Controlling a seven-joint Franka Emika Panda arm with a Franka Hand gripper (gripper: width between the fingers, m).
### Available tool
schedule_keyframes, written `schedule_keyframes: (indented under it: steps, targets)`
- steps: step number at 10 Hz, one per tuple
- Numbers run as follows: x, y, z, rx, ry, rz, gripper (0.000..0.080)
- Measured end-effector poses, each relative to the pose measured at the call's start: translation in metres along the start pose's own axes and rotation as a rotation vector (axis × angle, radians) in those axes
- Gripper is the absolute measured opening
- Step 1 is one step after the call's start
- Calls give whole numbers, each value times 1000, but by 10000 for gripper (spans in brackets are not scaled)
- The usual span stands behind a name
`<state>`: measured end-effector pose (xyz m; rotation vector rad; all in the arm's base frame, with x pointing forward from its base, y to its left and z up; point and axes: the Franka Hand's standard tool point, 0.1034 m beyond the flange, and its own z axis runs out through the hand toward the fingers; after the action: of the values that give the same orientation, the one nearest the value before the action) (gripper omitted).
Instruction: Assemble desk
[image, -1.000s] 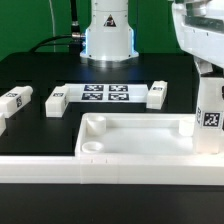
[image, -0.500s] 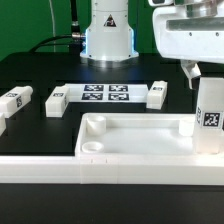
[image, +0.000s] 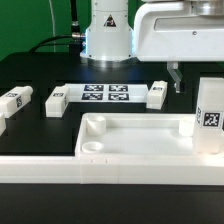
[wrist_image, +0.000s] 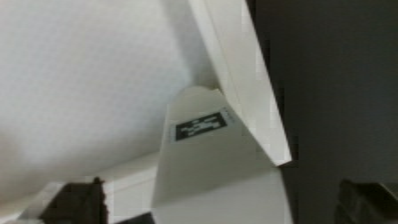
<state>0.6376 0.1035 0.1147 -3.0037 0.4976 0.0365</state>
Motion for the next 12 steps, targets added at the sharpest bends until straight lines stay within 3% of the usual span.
schedule_keyframes:
  steps: [2,4,6,7,11,12]
  targets:
    - [0,-4,-1,-21,9,-200,648]
    - [0,-4,0,-22,5,-316,648]
    - [0,-4,0,-22,6,-306,371]
    - [1,-2,0,-25,7,-306,292]
    - [1,-1,0,-24,7,-280,292]
    - [3,1,0,-7,18,-127,292]
